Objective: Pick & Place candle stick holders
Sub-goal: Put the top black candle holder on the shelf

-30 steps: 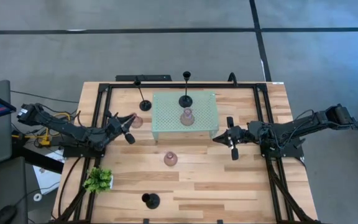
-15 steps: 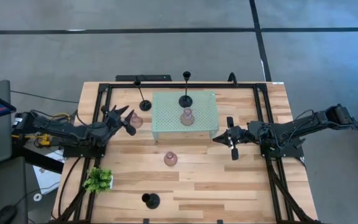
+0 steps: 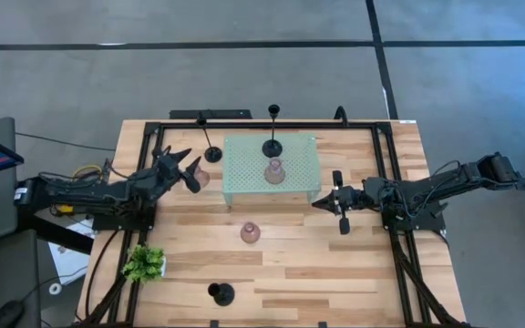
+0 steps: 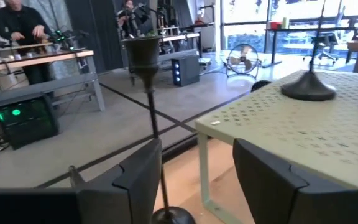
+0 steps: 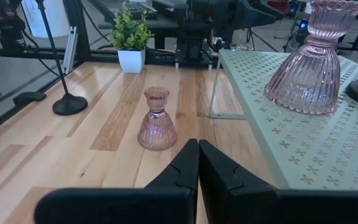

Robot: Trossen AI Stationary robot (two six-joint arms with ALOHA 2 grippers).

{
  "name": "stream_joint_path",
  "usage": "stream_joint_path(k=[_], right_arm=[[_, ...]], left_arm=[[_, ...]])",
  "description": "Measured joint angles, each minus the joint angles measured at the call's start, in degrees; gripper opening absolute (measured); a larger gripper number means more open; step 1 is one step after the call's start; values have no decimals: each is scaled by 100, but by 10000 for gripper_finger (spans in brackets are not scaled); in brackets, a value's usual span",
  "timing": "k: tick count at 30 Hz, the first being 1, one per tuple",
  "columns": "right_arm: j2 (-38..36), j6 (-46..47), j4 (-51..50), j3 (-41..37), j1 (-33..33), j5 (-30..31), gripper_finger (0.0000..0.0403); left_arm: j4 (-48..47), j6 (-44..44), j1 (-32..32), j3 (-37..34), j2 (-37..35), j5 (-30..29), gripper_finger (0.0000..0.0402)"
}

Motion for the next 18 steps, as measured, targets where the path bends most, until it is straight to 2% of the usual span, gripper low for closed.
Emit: stream_joint_path(k=[5,8,18], right_arm=[[0,0,0,0,1,0,1],[0,0,0,0,2,0,1],[0,9,0,0,1,0,1]], left_arm=[[127,-40,519,0,205,421,209],[452,-187,781,0,483,461,212],[1821,-197,1515,1,1808,1362,214]])
